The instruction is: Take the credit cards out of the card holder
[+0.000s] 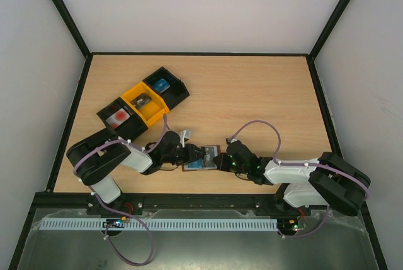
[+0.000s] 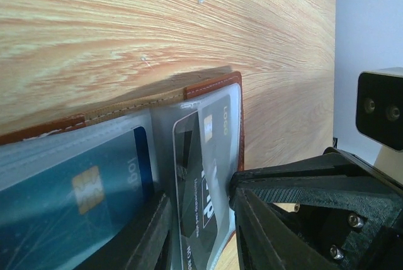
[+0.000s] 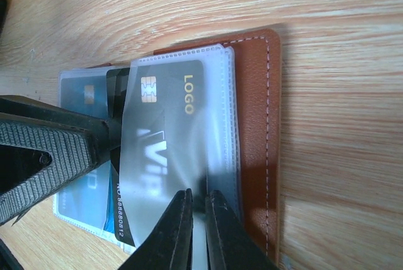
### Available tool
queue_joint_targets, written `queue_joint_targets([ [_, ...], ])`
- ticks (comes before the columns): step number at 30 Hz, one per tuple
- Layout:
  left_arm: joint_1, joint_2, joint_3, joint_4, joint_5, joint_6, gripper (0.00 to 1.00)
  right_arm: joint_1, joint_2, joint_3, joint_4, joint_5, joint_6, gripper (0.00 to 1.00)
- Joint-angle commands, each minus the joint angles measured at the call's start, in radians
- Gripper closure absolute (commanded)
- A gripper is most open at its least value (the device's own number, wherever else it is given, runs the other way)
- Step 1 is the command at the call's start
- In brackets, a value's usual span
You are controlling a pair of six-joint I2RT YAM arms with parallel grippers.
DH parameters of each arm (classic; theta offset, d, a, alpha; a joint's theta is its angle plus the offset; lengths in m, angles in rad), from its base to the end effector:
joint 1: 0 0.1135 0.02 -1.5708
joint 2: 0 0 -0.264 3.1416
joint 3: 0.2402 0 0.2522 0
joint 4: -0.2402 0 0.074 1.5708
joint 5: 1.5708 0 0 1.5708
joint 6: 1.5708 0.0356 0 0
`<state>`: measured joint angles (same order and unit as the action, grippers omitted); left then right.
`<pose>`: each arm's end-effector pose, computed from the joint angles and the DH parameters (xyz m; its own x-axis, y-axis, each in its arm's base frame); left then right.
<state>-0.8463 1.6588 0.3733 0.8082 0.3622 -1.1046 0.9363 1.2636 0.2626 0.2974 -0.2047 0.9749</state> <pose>0.1662 -0.2068 0.1090 -0.9487 -0.1885 -0.2539 0.1366 0.4799 -0.8666 0.1162 0.1701 0.1208 -0.9439 0.0846 -0.3191 -0.1767 0.6869 0.7049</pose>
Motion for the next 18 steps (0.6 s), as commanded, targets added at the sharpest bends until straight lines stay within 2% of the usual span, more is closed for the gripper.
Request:
queue_joint_targets([
  [1, -0.009, 0.033, 0.009, -0.015, -0.027, 0.014, 0.71, 0.004, 0.014, -0.043, -0.033, 0.005, 0.011, 0.92],
  [7, -0.015, 0.054, 0.009, 0.02, -0.011, 0.002, 0.75, 0.004, 0.018, -0.04, -0.026, -0.002, 0.007, 0.91],
  [14, -0.018, 0.027, 0.008, 0.007, -0.007, 0.011, 0.96, 0.003, 0.026, -0.043, -0.028, 0.006, 0.008, 0.91],
  [18, -0.018, 0.01, 0.008, -0.022, -0.012, 0.035, 0.97, 0.005, 0.027, -0.046, -0.023, 0.009, 0.017, 0.9],
])
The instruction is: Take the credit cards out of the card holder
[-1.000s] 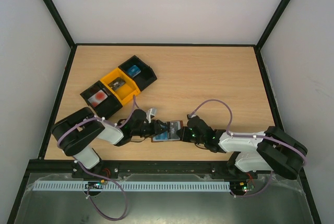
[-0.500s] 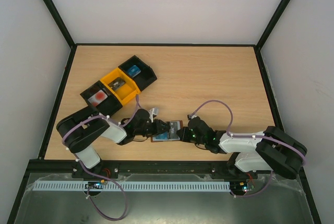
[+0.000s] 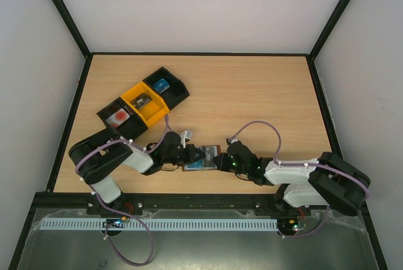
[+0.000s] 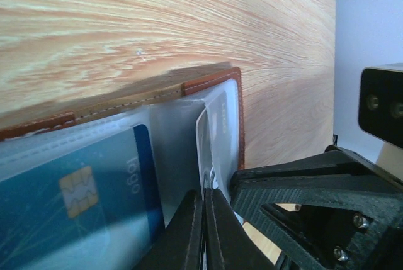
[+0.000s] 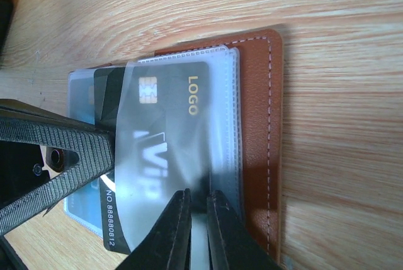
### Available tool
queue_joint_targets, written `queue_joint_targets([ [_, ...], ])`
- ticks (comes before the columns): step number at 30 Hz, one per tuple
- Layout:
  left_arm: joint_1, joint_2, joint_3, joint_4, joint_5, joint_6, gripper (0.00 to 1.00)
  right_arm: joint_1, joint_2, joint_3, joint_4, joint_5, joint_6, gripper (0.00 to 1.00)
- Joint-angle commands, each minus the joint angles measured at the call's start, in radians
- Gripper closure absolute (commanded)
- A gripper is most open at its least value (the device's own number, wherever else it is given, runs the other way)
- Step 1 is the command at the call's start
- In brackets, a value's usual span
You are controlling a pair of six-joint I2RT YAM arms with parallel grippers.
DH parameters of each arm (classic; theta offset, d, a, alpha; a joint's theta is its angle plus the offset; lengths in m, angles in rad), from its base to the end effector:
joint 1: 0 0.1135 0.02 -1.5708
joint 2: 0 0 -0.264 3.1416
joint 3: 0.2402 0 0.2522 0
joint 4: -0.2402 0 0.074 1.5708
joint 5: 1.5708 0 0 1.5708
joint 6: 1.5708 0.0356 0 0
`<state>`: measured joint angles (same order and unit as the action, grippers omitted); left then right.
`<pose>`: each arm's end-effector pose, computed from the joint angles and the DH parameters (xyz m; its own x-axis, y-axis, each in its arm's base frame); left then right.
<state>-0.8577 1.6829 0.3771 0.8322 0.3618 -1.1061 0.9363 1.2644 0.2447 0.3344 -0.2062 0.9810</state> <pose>0.1652 -0.2102 0.1062 -0.9503 -0.1794 -0.2545 0.1426 0.4758 -0.8679 0.1151 0.1686 0.1190 -0.9419 0.0926 -0.3229 -0.1789 0.6753 0.7155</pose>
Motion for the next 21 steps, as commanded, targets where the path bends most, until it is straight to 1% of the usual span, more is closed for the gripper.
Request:
queue_joint_targets([
  [1, -0.006, -0.018, 0.003, -0.058, -0.016, 0.04, 0.97, 0.004, 0.03, -0.027, -0.057, 0.011, 0.011, 0.89],
  [10, -0.003, -0.075, -0.025, -0.118, -0.06, 0.058, 0.97, 0.005, 0.064, -0.042, -0.03, 0.007, 0.019, 0.88],
  [21, 0.038, -0.17, -0.07, -0.147, -0.056, 0.053, 0.97, 0.005, 0.07, -0.025, -0.044, 0.006, 0.015, 0.87],
])
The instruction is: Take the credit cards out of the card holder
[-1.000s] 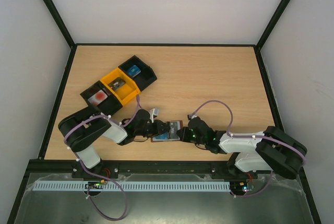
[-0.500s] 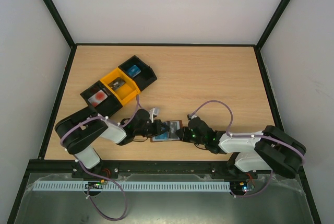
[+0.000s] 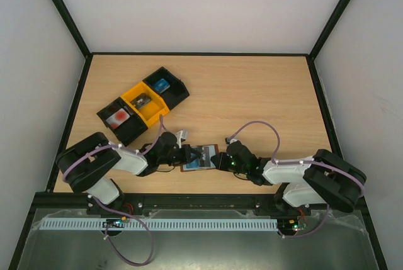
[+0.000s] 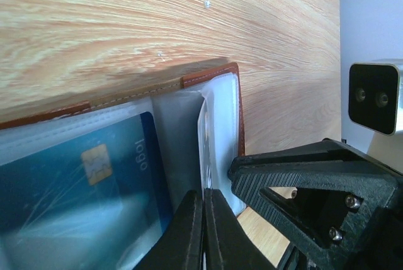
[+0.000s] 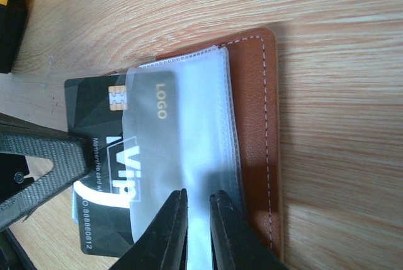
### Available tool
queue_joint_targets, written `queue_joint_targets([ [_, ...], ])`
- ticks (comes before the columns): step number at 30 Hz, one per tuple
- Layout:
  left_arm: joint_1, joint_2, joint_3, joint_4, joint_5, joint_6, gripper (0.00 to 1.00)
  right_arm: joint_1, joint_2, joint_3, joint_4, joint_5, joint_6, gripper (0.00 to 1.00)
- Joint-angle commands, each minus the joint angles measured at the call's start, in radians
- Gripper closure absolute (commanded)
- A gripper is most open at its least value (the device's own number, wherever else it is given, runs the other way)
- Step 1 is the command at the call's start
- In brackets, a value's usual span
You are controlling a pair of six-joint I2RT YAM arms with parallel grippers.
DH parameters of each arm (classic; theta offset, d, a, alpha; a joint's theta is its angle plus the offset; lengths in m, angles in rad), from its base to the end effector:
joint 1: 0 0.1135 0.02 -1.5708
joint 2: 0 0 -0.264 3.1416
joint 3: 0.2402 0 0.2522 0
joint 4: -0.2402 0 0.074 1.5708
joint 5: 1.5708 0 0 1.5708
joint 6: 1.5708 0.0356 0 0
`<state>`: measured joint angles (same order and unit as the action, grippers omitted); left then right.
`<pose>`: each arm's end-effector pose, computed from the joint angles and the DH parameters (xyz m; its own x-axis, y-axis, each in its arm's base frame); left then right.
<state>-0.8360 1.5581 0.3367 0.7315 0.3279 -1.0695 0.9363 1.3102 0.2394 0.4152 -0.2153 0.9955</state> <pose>0.1604 -0.1946 0.1172 -0.9347 -0.2039 -0.2911 0.1525 0.5099 -0.8466 0.1173 0.1723 0.1161 -0.9410 0.1043 -0.3220 -0.1795 0.6528 0.7360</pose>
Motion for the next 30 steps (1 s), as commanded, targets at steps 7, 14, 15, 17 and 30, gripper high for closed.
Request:
queue_joint_targets([
  [7, 0.023, -0.172, -0.043, -0.186, -0.094, 0.028, 0.97, 0.004, -0.017, 0.008, -0.177, 0.042, -0.016, 0.88],
  [14, 0.026, -0.332, -0.058, -0.326, -0.226, 0.042, 0.97, 0.005, -0.048, 0.052, -0.184, -0.017, -0.013, 0.87],
  [15, 0.026, -0.355, -0.062, -0.34, -0.244, 0.038, 0.97, 0.005, -0.059, 0.057, -0.18, -0.025, -0.008, 0.87],
  [17, 0.027, -0.408, -0.069, -0.36, -0.266, 0.032, 0.97, 0.005, -0.088, 0.066, -0.175, -0.044, 0.007, 0.85],
  [30, 0.017, -0.673, -0.119, -0.204, -0.161, -0.07, 0.97, 0.005, -0.426, -0.004, 0.035, -0.102, 0.17, 0.6],
])
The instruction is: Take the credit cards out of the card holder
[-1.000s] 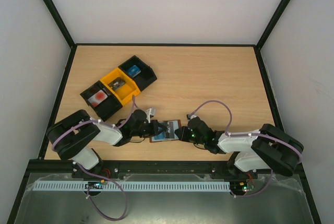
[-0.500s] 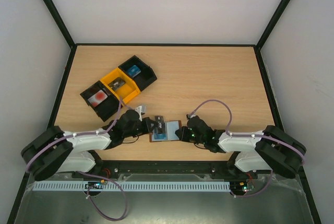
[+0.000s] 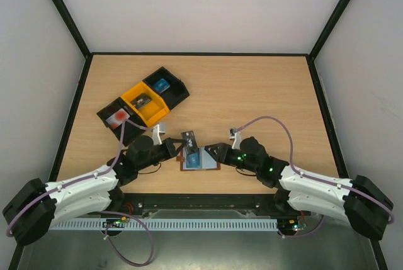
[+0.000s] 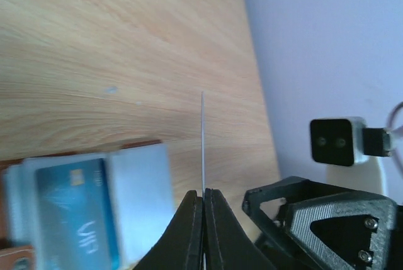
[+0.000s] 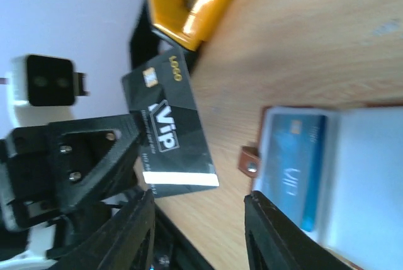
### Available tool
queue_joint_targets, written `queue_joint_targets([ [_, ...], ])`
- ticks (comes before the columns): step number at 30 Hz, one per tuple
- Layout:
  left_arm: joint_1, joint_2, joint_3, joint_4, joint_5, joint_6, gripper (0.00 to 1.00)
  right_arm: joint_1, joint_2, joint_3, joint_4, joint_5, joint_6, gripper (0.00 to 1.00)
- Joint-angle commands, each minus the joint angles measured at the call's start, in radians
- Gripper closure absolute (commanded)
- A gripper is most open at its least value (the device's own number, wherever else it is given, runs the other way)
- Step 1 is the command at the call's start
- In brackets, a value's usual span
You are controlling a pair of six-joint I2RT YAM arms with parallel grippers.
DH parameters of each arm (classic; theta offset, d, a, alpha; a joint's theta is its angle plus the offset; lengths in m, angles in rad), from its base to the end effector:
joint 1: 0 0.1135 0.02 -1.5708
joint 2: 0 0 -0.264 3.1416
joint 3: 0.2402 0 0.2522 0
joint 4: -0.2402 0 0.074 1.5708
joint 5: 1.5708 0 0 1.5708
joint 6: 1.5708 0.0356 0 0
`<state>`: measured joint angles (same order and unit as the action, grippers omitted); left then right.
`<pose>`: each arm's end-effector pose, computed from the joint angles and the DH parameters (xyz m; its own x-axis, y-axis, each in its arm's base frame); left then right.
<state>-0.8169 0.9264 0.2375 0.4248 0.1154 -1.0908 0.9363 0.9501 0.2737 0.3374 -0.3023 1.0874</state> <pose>0.1299 -0.1444 0.1866 -0.7923 -0.4433 -0.4191 0.2111 0.4454 -0.8701 0.1082 0.1648 0.1858 -0.9197 0.1764 -0.3507 -0.2602 0.3951 0.8810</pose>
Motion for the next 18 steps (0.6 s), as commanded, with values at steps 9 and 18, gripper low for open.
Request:
queue_joint_targets([
  [9, -0.053, -0.035, -0.078, 0.364, 0.087, -0.139, 0.97, 0.005, -0.063, -0.053, 0.2, -0.094, 0.141, 0.52],
  [18, -0.081, 0.03, -0.08, 0.468, 0.08, -0.153, 0.97, 0.005, -0.051, -0.068, 0.272, -0.153, 0.136, 0.64],
])
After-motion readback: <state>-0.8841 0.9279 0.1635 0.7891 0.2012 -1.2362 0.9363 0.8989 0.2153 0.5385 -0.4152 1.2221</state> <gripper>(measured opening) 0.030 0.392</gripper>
